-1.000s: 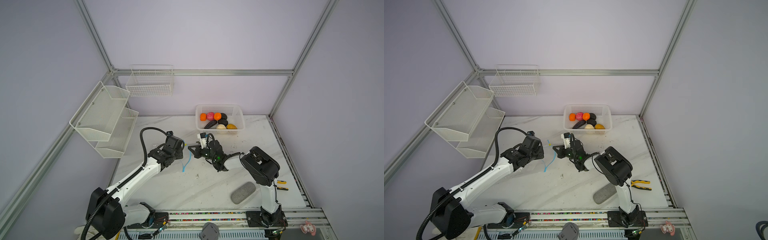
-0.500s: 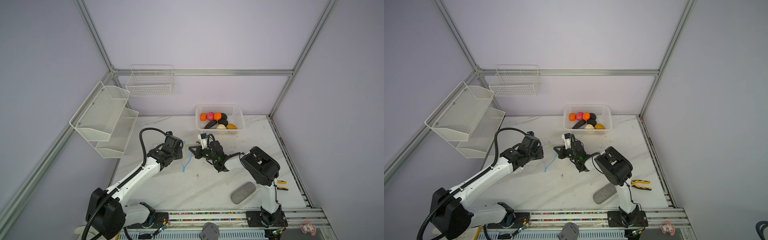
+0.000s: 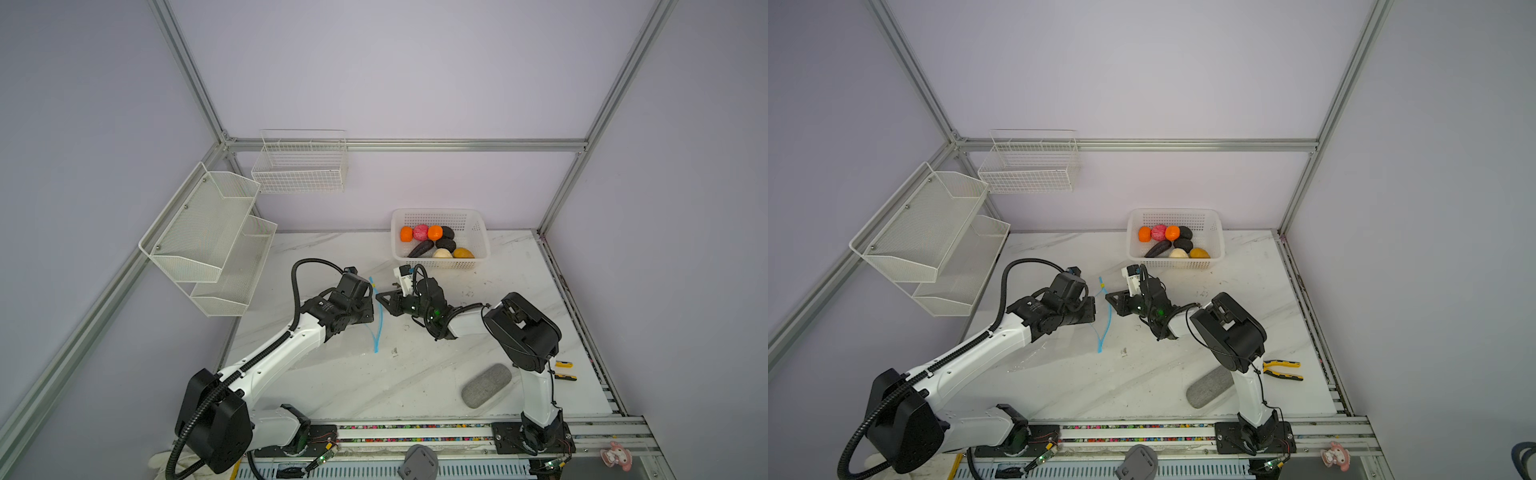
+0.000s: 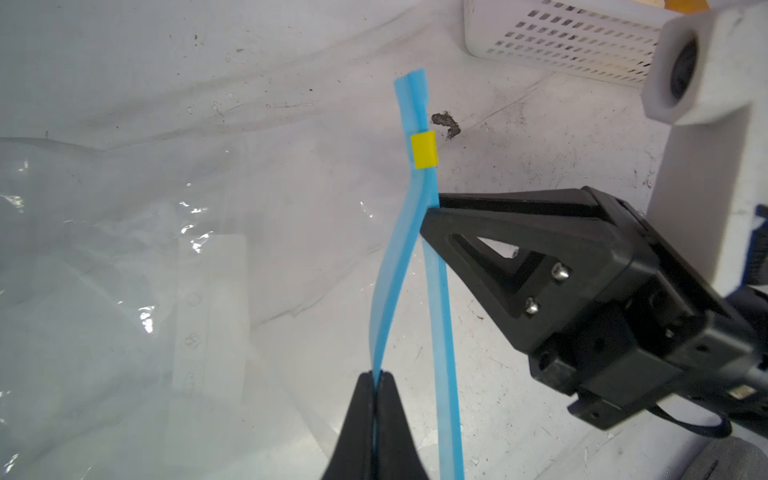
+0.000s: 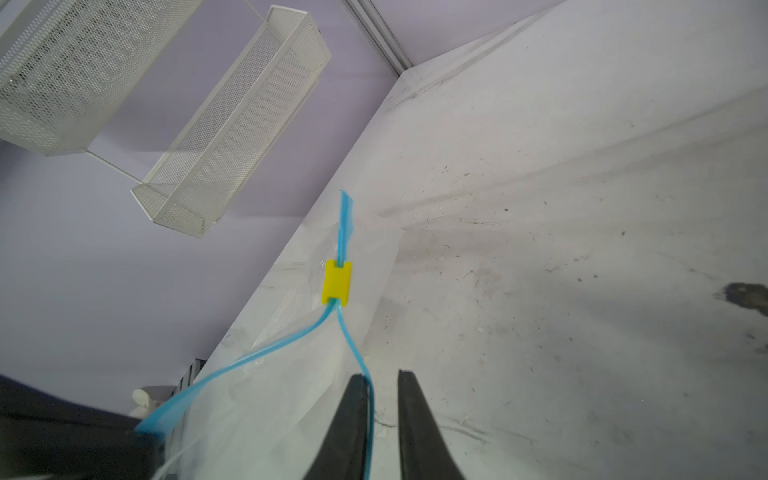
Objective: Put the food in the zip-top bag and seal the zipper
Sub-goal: 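Release the zipper strip and move the right gripper over the basket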
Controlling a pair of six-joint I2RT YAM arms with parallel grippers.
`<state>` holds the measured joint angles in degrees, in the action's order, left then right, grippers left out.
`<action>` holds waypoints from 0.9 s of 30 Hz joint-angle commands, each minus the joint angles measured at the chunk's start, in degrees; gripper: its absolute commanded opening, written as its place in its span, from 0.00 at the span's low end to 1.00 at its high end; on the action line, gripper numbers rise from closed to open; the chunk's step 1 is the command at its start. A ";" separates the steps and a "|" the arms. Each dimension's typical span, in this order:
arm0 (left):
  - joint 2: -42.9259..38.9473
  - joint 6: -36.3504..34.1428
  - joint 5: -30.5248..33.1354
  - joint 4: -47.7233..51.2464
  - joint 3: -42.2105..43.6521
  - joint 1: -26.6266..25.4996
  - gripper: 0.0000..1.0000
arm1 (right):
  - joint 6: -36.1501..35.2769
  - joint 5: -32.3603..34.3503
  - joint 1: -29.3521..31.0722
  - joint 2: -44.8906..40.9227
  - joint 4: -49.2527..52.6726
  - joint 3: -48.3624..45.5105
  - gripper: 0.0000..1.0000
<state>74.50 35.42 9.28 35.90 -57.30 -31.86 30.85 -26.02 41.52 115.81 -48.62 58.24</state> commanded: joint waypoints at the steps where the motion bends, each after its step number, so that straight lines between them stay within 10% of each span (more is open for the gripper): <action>1: 0.81 2.11 -0.21 -1.98 -2.26 -0.14 0.00 | -0.09 -1.20 0.23 -3.14 2.81 0.51 0.25; 13: 4.38 4.13 0.79 -2.94 -4.64 -0.18 0.00 | -9.97 2.31 -4.21 -17.04 20.02 -4.66 0.46; 27: 8.88 6.92 3.39 -2.65 -7.14 -0.18 0.00 | -21.01 19.26 -15.53 -12.61 49.19 20.07 0.42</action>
<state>83.57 40.56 10.28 33.98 -58.72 -31.97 12.47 -11.07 26.89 101.08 -7.90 74.89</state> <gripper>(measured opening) 0.047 0.420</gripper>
